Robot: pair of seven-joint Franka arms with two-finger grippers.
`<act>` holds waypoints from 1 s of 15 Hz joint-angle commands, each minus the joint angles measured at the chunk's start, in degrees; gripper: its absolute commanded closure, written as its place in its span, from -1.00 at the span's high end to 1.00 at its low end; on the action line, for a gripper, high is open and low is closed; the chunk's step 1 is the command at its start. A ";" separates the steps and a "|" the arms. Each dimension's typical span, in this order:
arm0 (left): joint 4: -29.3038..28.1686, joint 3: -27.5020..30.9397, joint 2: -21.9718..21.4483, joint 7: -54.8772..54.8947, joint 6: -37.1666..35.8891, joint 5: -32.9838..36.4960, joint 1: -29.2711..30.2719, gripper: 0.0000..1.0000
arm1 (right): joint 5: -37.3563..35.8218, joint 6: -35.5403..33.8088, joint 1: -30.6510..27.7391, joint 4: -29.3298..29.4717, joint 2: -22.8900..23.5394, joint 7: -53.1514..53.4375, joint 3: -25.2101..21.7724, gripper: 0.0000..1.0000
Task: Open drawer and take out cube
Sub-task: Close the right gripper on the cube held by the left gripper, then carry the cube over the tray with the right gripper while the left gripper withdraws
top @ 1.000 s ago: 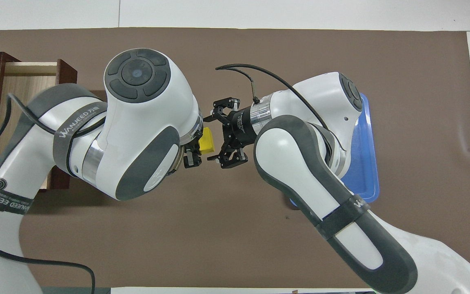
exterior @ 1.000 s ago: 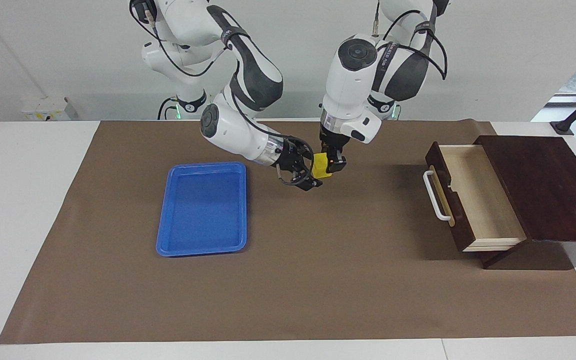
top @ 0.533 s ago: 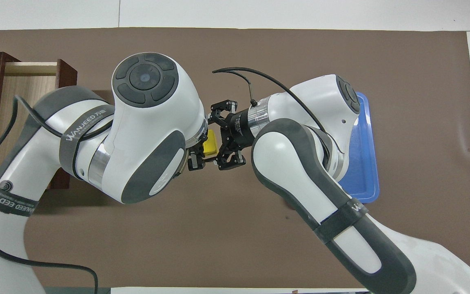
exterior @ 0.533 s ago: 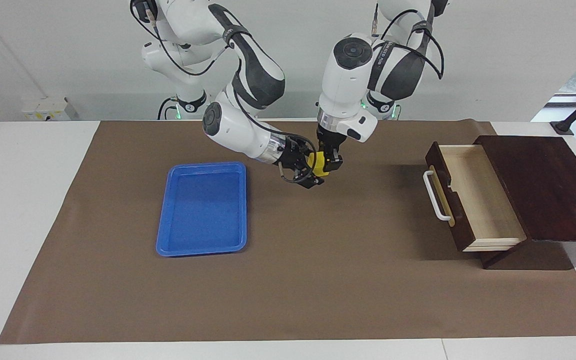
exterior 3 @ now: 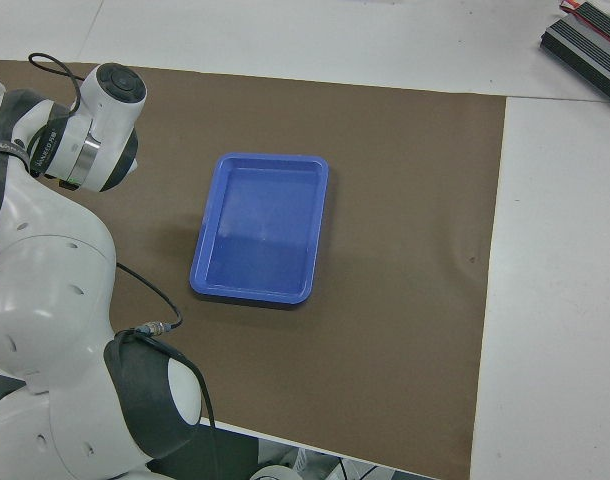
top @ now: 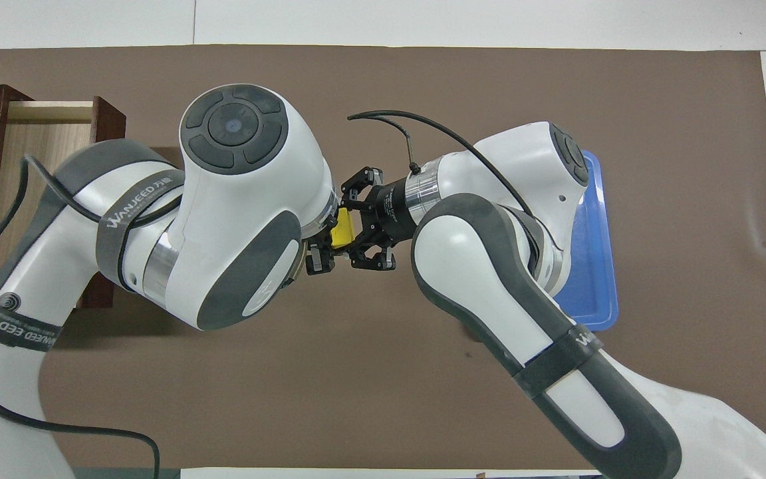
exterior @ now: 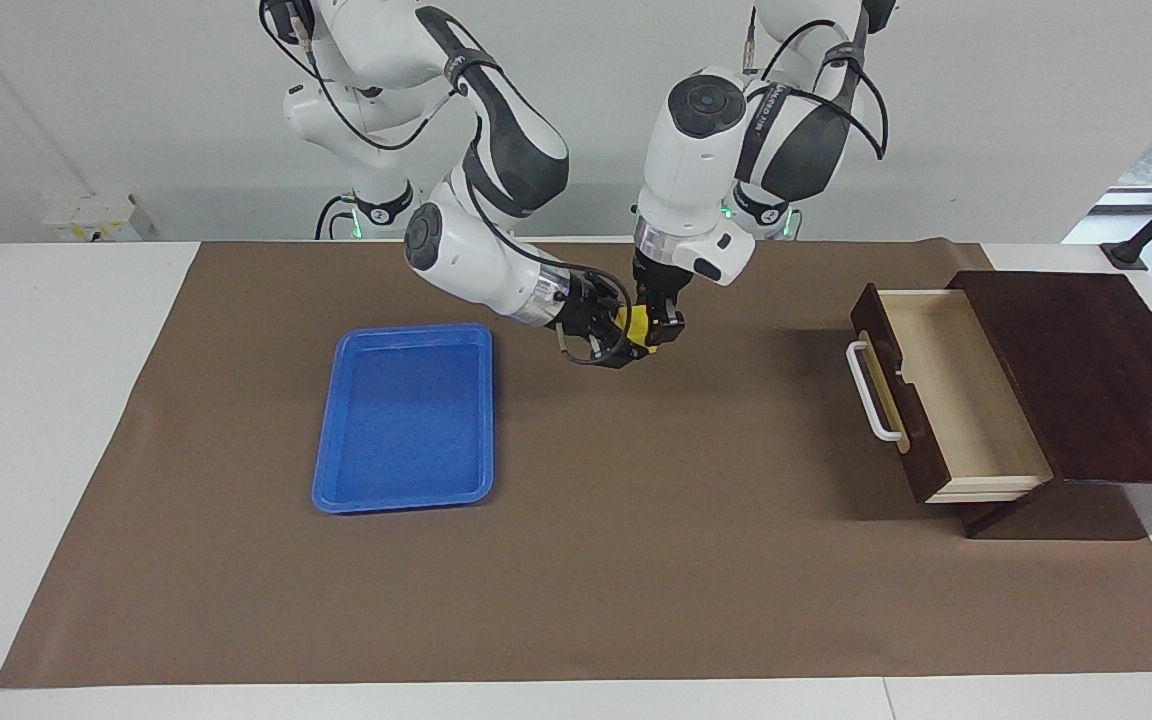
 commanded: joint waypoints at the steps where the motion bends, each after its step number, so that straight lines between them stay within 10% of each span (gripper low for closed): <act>1: 0.48 0.66 0.12 -0.85 -0.29 -0.28 -0.51 -1.00 | 1.74 -1.43 -1.64 -0.15 -0.90 0.43 -0.05 -1.00; 4: 0.75 0.75 0.12 -0.67 -0.99 1.21 -0.33 -1.00 | 1.74 -1.61 -2.25 0.20 -0.81 0.43 -0.05 -1.00; 5: 0.83 0.92 0.04 -0.50 -1.34 1.13 -0.07 -0.65 | 1.83 -1.61 -2.25 0.20 -0.81 0.52 -0.05 -1.00; 7: 1.62 1.19 -0.05 0.29 -1.52 1.39 0.98 0.99 | 1.83 -2.13 -2.51 0.55 -0.72 0.52 -0.05 -1.00; 15: -0.04 1.19 -0.40 10.56 -1.96 4.03 10.30 1.00 | 2.10 -4.94 -5.24 1.87 -0.46 0.60 -0.14 -1.00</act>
